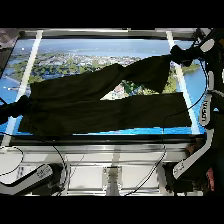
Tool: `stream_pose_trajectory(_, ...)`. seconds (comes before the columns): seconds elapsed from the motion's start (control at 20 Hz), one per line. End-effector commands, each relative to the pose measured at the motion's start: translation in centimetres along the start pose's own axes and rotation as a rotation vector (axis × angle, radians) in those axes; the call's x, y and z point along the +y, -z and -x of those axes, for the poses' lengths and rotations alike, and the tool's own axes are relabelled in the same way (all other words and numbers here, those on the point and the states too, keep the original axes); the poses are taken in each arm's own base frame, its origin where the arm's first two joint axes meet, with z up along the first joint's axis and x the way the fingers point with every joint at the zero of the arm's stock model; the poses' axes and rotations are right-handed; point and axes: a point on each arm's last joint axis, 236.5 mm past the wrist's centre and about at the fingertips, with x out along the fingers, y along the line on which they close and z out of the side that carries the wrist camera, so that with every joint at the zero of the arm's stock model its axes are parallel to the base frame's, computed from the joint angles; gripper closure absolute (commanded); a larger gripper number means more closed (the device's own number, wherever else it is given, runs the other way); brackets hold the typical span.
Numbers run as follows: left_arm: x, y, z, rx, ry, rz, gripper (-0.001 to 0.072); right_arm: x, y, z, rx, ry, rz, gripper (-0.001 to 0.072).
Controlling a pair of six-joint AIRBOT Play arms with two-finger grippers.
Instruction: Fold the clothes and pants, and hang the long-sleeved shirts on hangers.
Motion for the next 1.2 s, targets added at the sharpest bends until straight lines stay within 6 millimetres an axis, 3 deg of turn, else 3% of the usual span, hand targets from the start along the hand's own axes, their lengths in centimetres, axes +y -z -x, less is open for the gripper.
stream_pose_trajectory(0.0,0.0,0.0,0.0,0.001,0.000,0.001,0.0277,1.8,-7.0,0.8,-0.316,-0.049,0.017,0.0694)
stream_pose_trajectory(0.1,0.0,0.0,0.0,0.001,0.000,0.001,0.0277,3.4,-11.4,2.7,-0.529,-0.095,0.020,0.0694)
stream_pose_trajectory(0.2,0.0,0.1,0.0,0.003,0.001,0.001,0.0278,3.3,-13.9,4.4,-0.651,-0.107,0.015,0.0694)
stream_pose_trajectory(0.35,-0.2,0.4,0.0,0.018,0.008,0.001,0.0278,1.1,-13.9,4.5,-0.627,-0.075,0.005,0.0694)
stream_pose_trajectory(0.45,-0.3,0.8,0.0,0.033,0.015,0.001,0.0278,-2.1,-11.3,2.7,-0.483,-0.022,-0.024,0.0694)
stream_pose_trajectory(0.55,-0.4,1.0,-0.1,0.040,0.018,0.002,0.0294,-6.0,-6.6,0.5,-0.274,0.044,-0.056,0.0696)
stream_pose_trajectory(0.65,-0.4,1.1,0.0,0.045,0.020,0.001,0.0483,-9.8,-0.8,-0.8,-0.045,0.103,-0.010,0.0696)
stream_pose_trajectory(0.75,-0.4,1.1,-0.1,0.045,0.020,0.001,0.0489,-13.2,4.9,-1.0,0.168,0.135,-0.025,0.0696)
stream_pose_trajectory(0.95,-0.1,1.2,-0.1,0.048,0.010,-0.005,0.0488,-17.7,14.3,-0.1,0.479,0.169,-0.113,0.0696)
stream_pose_trajectory(1.05,-0.1,1.1,-0.1,0.048,0.011,-0.004,0.0488,-19.2,17.1,-0.2,0.543,0.190,-0.147,0.0696)
stream_pose_trajectory(1.15,-0.1,1.2,-0.1,0.049,0.011,-0.004,0.0488,-20.2,17.6,-0.2,0.553,0.219,-0.139,0.0695)
